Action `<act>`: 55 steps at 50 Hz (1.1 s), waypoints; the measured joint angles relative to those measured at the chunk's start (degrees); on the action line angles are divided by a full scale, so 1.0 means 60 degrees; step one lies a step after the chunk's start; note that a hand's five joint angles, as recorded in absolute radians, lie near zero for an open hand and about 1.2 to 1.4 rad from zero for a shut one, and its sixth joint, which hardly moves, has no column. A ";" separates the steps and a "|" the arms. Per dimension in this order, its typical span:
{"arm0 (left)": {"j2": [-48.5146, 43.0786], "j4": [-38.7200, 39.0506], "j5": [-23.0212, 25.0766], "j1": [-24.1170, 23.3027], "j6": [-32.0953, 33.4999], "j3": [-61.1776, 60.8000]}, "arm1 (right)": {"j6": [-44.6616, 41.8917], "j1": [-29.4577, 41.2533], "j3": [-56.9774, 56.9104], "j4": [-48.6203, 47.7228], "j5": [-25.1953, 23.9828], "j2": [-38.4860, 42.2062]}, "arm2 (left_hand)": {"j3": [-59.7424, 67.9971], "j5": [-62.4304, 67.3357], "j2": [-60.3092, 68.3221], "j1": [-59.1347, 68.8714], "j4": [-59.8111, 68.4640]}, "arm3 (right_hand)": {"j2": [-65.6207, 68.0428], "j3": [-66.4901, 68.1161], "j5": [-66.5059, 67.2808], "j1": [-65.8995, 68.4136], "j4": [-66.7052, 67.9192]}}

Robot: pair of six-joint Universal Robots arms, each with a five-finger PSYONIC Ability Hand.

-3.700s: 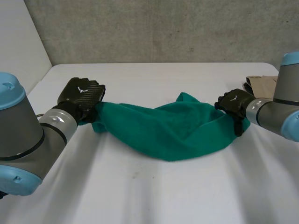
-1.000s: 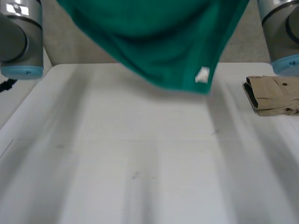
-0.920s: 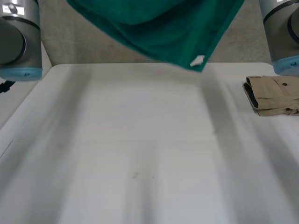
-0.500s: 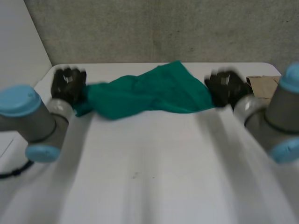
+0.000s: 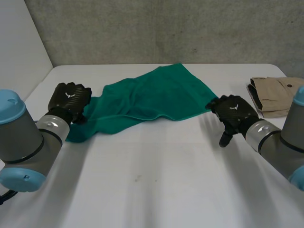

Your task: Fold the laundry.

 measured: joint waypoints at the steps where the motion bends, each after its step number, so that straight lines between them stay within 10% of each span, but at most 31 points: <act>1: 0.0018 0.0003 0.0024 -0.0007 0.0001 -0.0015 | 0.0064 0.0009 -0.0045 0.0007 0.0014 -0.0002 | 0.0000 0.0000 0.0000 0.0000 0.0000 | 0.0000 0.0000 0.0000 0.0000 0.0000; 31: -0.1827 -0.3475 0.0178 0.1565 -0.1799 0.2043 | 0.0518 0.0241 0.0065 0.0114 -0.0004 0.0164 | -0.2715 -0.2725 -0.2696 -0.2666 -0.2761 | 0.0000 0.0000 -0.0001 -0.0001 0.0000; 36: -0.2203 -0.3518 0.0165 0.1484 -0.1777 0.2306 | 0.0516 0.0248 0.0091 0.0105 0.0011 0.0200 | -0.1495 -0.1350 -0.1450 -0.1389 -0.1401 | 0.0000 0.0000 0.0000 -0.0001 0.0000; 40: -0.2313 -0.3453 0.0149 0.1423 -0.1754 0.2372 | 0.0516 0.0245 0.0088 0.0099 0.0025 0.0228 | 0.3954 0.4023 0.4027 0.4333 0.4057 | 0.0000 0.0000 0.0000 0.0000 0.0000; 55: 0.1288 -0.3326 0.0194 0.0319 -0.1598 0.1799 | 0.1030 0.0283 -0.0446 0.0311 0.0620 0.0144 | 0.4611 0.4293 0.4678 0.4340 0.4729 | 0.0000 -0.0001 -0.0001 0.0000 -0.0001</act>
